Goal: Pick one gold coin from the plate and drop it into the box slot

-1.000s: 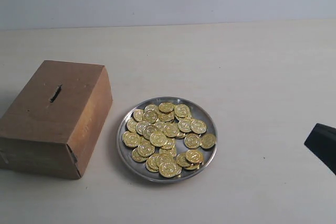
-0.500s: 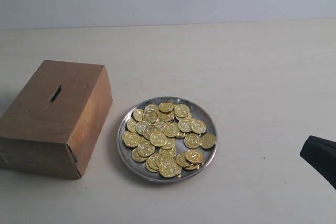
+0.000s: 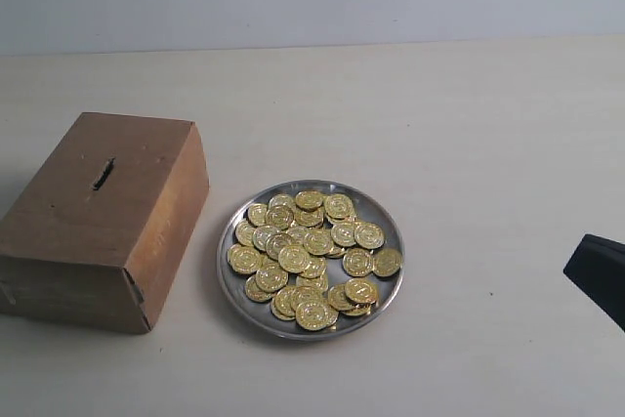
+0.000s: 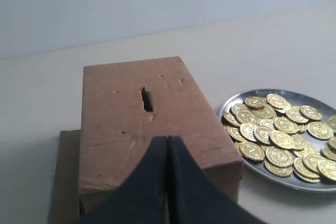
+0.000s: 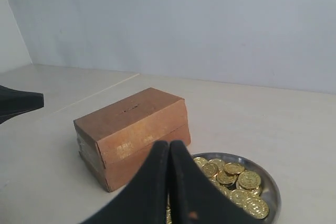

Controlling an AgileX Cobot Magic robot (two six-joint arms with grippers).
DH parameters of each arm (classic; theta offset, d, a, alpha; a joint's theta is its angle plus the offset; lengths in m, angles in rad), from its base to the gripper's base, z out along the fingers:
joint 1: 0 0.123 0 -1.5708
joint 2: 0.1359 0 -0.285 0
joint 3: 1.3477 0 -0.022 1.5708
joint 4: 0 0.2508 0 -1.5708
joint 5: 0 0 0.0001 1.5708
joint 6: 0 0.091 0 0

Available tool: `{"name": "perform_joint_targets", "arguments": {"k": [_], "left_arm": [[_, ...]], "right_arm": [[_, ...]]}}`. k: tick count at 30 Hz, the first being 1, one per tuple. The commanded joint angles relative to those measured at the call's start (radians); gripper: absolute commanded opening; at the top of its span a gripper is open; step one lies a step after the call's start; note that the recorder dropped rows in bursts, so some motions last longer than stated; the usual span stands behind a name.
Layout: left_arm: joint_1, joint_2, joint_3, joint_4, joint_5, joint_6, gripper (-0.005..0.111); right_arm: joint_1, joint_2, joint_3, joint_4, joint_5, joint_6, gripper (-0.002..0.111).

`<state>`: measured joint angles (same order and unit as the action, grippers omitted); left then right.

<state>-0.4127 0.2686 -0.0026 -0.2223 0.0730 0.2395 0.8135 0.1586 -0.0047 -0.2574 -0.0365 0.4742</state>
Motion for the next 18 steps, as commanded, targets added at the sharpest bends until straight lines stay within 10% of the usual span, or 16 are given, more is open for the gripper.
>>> {"name": "perform_joint_targets", "arguments": {"k": [1,10,18], "left_arm": [[-0.006,-0.005,0.003,0.006,-0.03,0.004,0.0],[-0.006,-0.005,0.003,0.006,-0.028,0.006,0.0],[-0.006,-0.005,0.003,0.006,-0.029,0.011,0.0]], "right_arm": [[0.0,-0.006,0.005,0.0,-0.018,0.002,0.0],[-0.017,-0.006,0.005,0.0,-0.018,0.002,0.0],[-0.634,-0.007,0.005,-0.002,-0.012,-0.007,0.0]]}}
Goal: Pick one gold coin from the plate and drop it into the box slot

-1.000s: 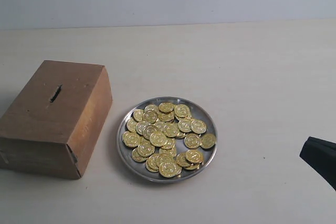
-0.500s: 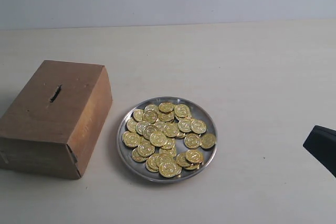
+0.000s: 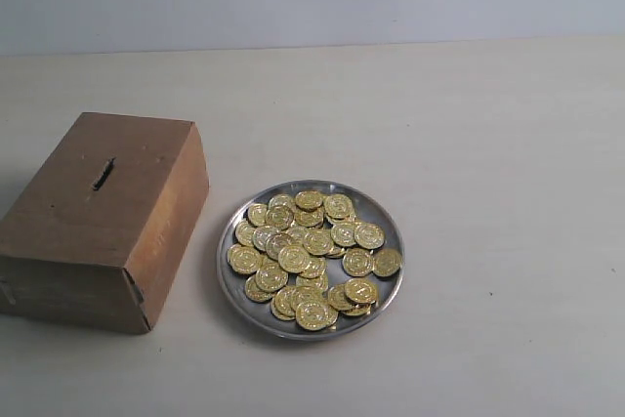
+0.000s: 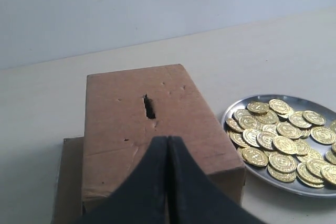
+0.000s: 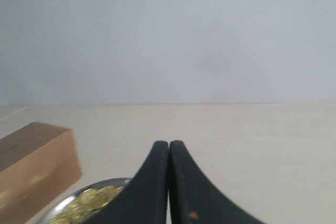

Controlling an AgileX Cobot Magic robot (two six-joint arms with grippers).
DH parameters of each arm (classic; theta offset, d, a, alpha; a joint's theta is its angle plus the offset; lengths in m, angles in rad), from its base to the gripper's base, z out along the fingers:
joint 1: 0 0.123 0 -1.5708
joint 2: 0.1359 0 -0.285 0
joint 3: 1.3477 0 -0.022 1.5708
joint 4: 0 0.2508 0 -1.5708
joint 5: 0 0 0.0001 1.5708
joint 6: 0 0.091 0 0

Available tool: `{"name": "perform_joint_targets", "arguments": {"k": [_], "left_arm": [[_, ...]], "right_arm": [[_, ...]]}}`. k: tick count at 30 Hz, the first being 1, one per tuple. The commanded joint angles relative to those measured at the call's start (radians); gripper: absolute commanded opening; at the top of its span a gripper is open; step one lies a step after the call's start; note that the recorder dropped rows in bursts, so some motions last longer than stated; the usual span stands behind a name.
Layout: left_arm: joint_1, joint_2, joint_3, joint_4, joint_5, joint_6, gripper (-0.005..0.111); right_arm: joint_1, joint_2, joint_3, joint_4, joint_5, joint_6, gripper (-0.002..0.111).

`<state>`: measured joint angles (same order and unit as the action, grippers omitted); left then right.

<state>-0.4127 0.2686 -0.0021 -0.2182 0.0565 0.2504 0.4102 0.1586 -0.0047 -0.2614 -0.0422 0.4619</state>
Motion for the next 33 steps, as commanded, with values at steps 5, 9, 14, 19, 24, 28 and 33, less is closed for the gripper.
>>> {"name": "perform_joint_targets", "arguments": {"k": [5,9,14,19,24,28,33], "left_arm": [[-0.006,-0.005,0.002,0.002,-0.01,0.0,0.0],[-0.006,-0.005,0.002,0.002,-0.006,0.001,0.0],[-0.006,-0.004,0.002,0.002,-0.007,0.001,0.0],[-0.006,-0.004,0.002,0.002,-0.007,0.001,0.0],[-0.006,-0.004,0.002,0.002,-0.007,0.003,0.0],[-0.006,-0.004,0.002,0.002,-0.007,0.003,0.0],[-0.006,-0.004,0.002,0.002,-0.007,0.003,0.0]], "right_arm": [[-0.381,-0.095,0.005,0.0,0.119,0.015,0.0],[-0.398,-0.159,0.005,-0.002,0.263,0.008,0.0],[-0.398,-0.159,0.005,0.002,0.327,-0.087,0.0],[-0.398,-0.159,0.005,0.002,0.332,-0.107,0.0],[-0.398,-0.159,0.005,0.04,0.33,-0.156,0.0],[-0.398,-0.159,0.005,0.199,0.325,-0.382,0.0],[-0.398,-0.159,0.005,0.261,0.325,-0.456,0.0]]}}
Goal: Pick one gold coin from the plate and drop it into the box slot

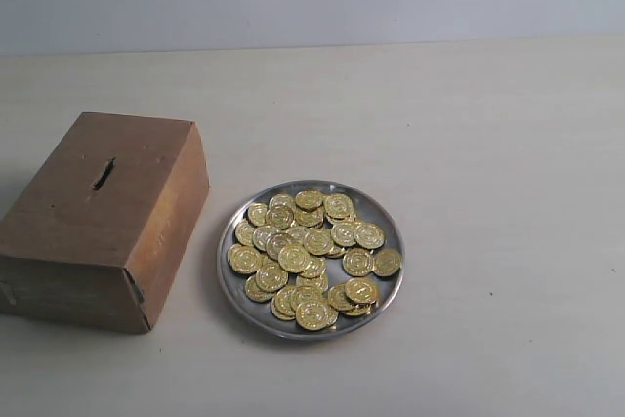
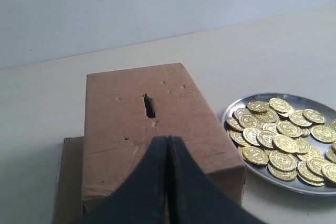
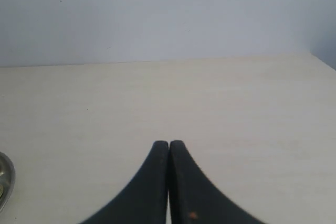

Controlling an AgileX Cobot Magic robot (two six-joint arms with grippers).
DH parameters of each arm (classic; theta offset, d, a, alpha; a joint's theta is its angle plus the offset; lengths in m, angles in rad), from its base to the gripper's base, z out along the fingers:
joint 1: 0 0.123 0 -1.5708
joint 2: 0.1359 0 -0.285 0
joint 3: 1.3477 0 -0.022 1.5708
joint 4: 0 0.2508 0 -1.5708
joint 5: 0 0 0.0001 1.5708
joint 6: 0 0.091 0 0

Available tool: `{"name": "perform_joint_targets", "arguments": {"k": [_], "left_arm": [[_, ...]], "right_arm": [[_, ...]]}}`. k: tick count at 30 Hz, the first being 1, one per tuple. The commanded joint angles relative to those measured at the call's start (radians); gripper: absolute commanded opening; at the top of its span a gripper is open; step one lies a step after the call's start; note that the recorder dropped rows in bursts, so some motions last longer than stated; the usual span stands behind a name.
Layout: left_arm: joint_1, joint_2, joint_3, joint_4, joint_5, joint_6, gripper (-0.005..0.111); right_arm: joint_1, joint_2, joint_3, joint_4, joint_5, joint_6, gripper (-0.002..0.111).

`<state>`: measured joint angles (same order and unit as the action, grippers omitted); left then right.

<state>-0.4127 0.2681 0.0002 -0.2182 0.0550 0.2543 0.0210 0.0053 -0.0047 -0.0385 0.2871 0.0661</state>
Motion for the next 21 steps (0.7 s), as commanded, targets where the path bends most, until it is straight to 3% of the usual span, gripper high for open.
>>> {"name": "perform_joint_targets", "arguments": {"k": [1,21], "left_arm": [[-0.006,-0.004,0.0,0.002,-0.006,-0.001,0.0],[-0.006,-0.004,0.0,0.002,-0.006,0.0,0.0]], "right_arm": [[-0.009,-0.005,0.005,0.038,-0.004,-0.061,0.0],[-0.009,-0.005,0.005,0.067,-0.004,-0.054,0.0]]}}
